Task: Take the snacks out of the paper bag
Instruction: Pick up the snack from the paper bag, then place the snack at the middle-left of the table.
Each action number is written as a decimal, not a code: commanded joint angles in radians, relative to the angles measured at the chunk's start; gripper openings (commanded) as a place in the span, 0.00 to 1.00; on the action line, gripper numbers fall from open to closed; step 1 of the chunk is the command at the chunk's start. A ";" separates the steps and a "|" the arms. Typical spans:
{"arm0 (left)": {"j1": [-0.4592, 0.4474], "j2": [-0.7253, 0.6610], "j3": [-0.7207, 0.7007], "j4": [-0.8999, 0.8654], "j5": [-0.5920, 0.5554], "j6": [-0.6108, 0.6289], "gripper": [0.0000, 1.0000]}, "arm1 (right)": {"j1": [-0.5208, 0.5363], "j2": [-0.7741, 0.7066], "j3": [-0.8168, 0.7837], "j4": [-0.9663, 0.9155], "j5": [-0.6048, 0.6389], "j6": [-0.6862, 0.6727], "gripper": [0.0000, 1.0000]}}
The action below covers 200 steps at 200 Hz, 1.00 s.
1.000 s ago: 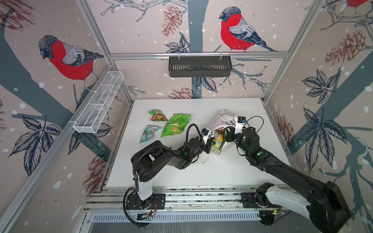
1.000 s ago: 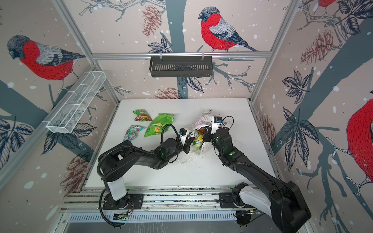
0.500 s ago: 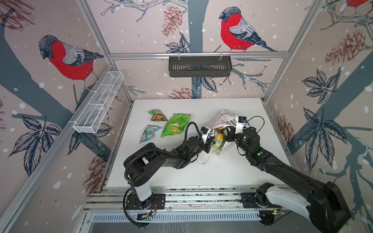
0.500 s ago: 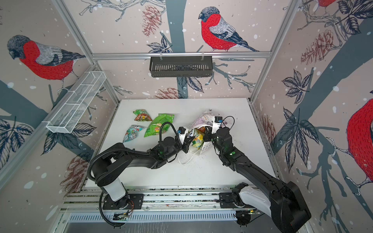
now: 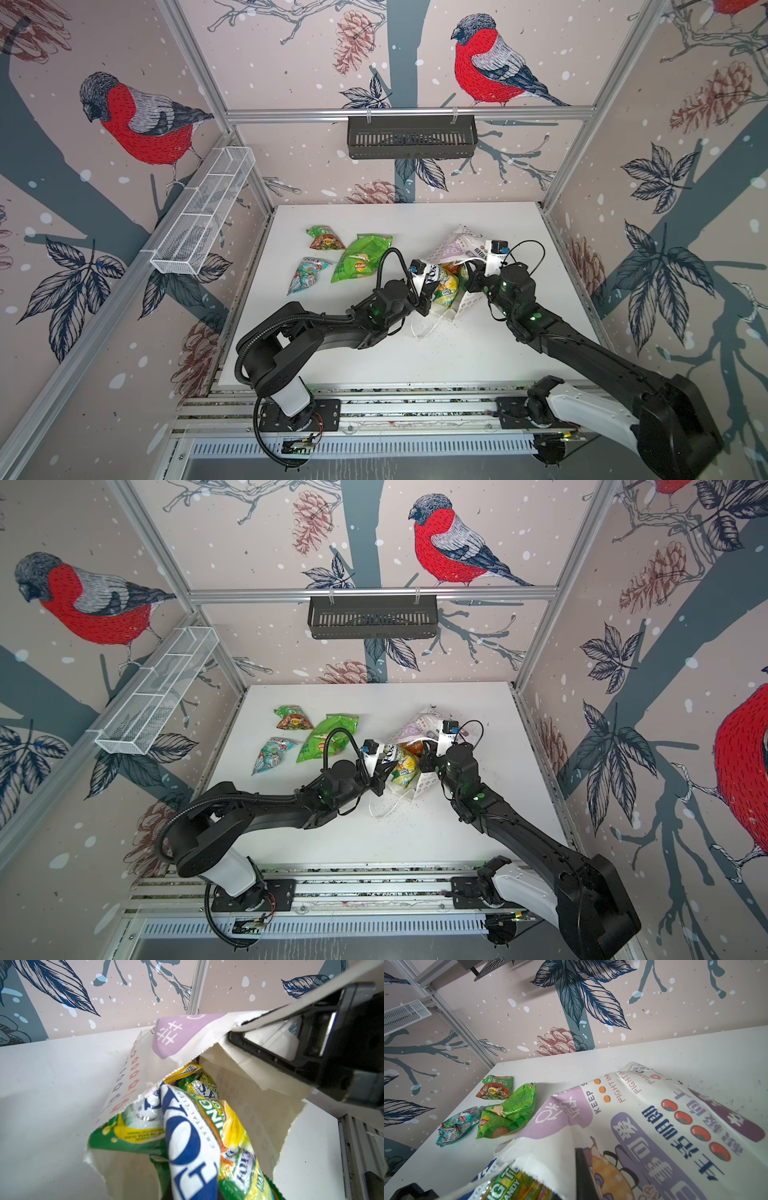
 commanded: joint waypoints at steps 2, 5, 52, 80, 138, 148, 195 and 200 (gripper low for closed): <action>0.001 -0.029 -0.020 0.008 -0.072 0.021 0.00 | -0.002 -0.002 -0.006 -0.036 0.024 -0.012 0.00; 0.001 -0.031 -0.023 0.002 -0.082 0.022 0.00 | -0.002 -0.002 -0.006 -0.037 0.025 -0.014 0.00; 0.001 -0.135 -0.093 -0.021 -0.142 0.030 0.00 | -0.002 -0.006 -0.007 -0.046 0.065 -0.024 0.00; 0.002 -0.216 -0.130 -0.047 -0.212 0.053 0.00 | -0.002 0.002 -0.006 -0.043 0.061 -0.025 0.00; 0.050 -0.316 -0.145 -0.163 -0.392 0.054 0.00 | -0.002 -0.003 -0.006 -0.046 0.064 -0.025 0.00; 0.063 -0.334 -0.148 -0.181 -0.399 0.049 0.00 | -0.002 -0.004 -0.006 -0.047 0.066 -0.025 0.00; 0.179 -0.449 -0.197 -0.303 -0.453 -0.044 0.00 | -0.002 -0.008 -0.009 -0.045 0.063 -0.024 0.00; 0.204 -0.469 -0.209 -0.316 -0.452 -0.066 0.00 | -0.002 -0.006 -0.010 -0.044 0.063 -0.024 0.00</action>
